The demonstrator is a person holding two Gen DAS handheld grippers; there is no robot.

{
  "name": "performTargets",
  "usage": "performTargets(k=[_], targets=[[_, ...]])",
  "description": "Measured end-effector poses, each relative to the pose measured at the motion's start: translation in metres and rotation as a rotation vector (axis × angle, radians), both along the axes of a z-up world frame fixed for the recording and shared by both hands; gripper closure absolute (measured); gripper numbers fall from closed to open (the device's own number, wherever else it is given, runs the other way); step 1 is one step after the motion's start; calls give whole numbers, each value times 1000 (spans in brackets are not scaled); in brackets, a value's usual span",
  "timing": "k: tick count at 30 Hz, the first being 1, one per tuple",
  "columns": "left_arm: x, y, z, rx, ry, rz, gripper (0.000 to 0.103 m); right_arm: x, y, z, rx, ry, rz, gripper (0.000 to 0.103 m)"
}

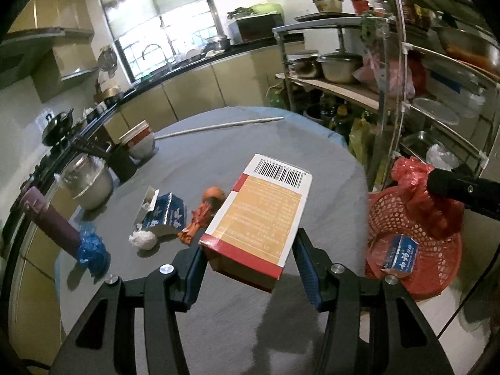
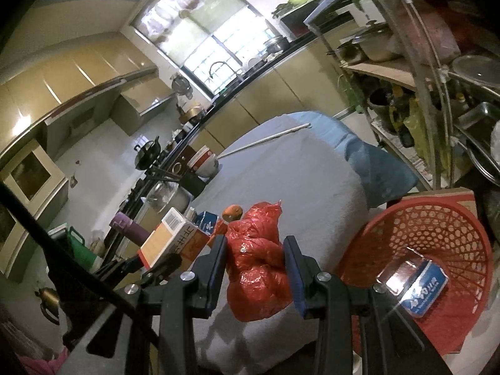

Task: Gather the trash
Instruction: 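Carry the red bag and white-and-red box to the red basket and release both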

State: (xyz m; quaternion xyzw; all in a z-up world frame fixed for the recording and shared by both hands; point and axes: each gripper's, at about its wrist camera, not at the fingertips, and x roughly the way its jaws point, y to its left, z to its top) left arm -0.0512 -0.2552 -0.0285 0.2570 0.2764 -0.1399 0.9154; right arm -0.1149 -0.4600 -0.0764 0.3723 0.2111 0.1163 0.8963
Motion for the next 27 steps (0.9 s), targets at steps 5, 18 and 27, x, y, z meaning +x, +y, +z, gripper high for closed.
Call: performTargets(k=[5,18,27], targets=[[-4,-16,-2,20,-2,-33,48,-13,-16,-7,20,4,-32,64],[-16,-60,-13,65,-1,-102,48,-40,-43,-21,38,26,-100,64],[-23,-82,-18,80,5,-143,48,-57,-64,-27,59,35,-150,64]])
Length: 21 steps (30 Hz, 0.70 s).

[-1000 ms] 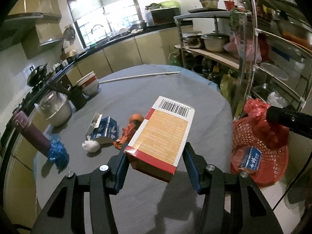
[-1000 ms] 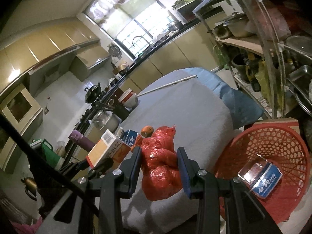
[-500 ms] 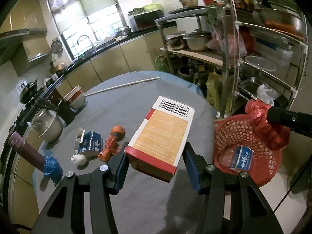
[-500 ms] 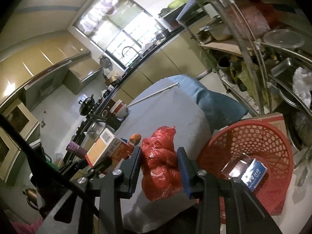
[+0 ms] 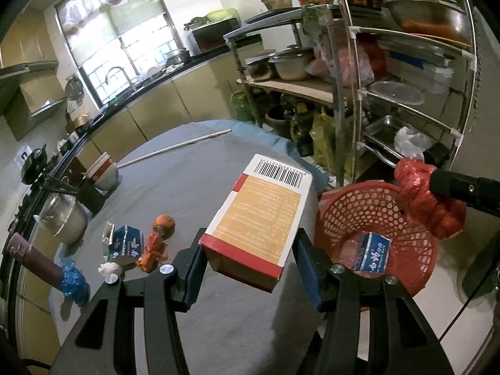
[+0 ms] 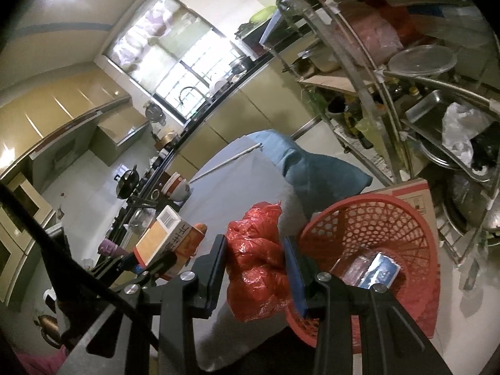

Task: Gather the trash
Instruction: 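Carry the red bag and white-and-red box to the red basket and release both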

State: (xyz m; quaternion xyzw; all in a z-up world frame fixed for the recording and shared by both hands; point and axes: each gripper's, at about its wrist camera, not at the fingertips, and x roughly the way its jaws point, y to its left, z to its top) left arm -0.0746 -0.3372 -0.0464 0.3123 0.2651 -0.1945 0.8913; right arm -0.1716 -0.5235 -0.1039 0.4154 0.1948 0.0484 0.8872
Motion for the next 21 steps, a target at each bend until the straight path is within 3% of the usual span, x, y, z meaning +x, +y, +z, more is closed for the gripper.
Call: performTargets(k=[21], targets=[[-4,-43,-14,41,23,-61,48,-19,-33,-14,47,33,-59,64]])
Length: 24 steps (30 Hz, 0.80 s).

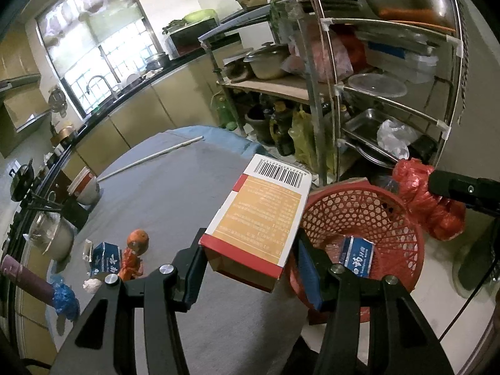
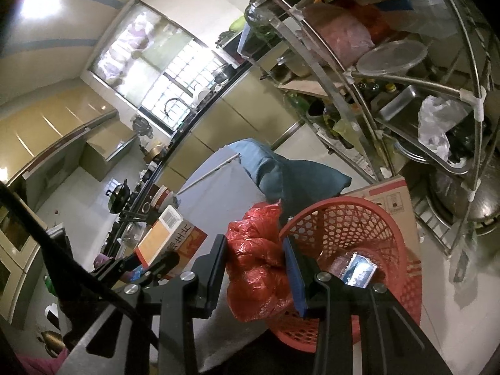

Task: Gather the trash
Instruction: 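Carry the red bag and white-and-red box to the red basket and release both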

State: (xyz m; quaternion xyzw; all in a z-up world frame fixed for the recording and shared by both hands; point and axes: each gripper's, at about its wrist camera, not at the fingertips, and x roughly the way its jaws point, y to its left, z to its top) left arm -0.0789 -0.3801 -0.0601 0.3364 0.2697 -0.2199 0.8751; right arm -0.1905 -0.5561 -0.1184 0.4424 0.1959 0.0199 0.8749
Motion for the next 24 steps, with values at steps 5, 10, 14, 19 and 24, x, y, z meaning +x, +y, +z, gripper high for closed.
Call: performTargets(k=[5,10,14,19,24], targets=[[0,-9,-5,12,11,-11,48,-2,-5,-6,14,16,-5,64],[-1,-17,-12,30,27,-29,48,-4,-10,-15,37,38,-12,64],[-3,-23,-19,34,61,-54,47,-5,-15,-26,68,60,-21,63],[-1,-28,-25,-23,184,-120,47,-5,-22,-40,123,71,-31,62],[5,-25,-31,-101,319,-158,44,-5,-27,-48,189,67,-39,45]])
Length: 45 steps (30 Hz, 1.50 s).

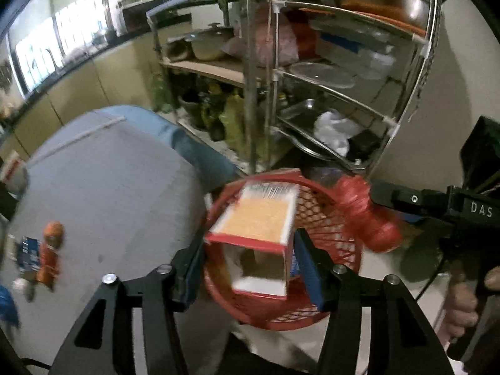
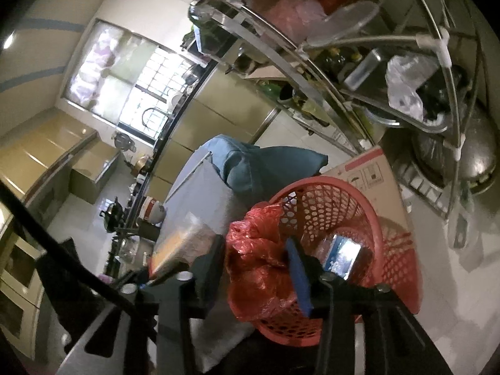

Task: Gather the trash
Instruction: 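Carry the red bag and white-and-red box to the red basket and release both, then grasp the blue plastic bag with the left tool while the right tool grasps the white box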

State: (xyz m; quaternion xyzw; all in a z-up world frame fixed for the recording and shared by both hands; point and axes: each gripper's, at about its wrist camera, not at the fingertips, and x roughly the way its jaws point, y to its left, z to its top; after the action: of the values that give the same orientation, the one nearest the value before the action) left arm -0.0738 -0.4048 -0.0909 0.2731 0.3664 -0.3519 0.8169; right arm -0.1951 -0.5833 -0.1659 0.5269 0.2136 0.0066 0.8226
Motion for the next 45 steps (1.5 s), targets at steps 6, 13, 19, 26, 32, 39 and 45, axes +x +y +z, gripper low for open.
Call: performTargets(k=[6,13,19,26,32,39,45], targets=[[5,14,1,11,-13,32,41,0,4,2,21,-8,-20,37],[13,69,11,30,-94,127,39,13,27,18,-21,-32,14,37],[19,144,21,13,-146,271,37,45,74,35,-66,-38,114,37],[27,260,29,-14,-189,503,36,85,145,57,-138,-43,263,37],[42,366,44,-37,-248,745,35,116,210,68,-211,-19,405,37],[80,450,75,-122,-278,930,32,150,257,82,-287,-4,500,37],[128,464,93,-152,-303,960,27,197,290,99,-326,-21,563,38]])
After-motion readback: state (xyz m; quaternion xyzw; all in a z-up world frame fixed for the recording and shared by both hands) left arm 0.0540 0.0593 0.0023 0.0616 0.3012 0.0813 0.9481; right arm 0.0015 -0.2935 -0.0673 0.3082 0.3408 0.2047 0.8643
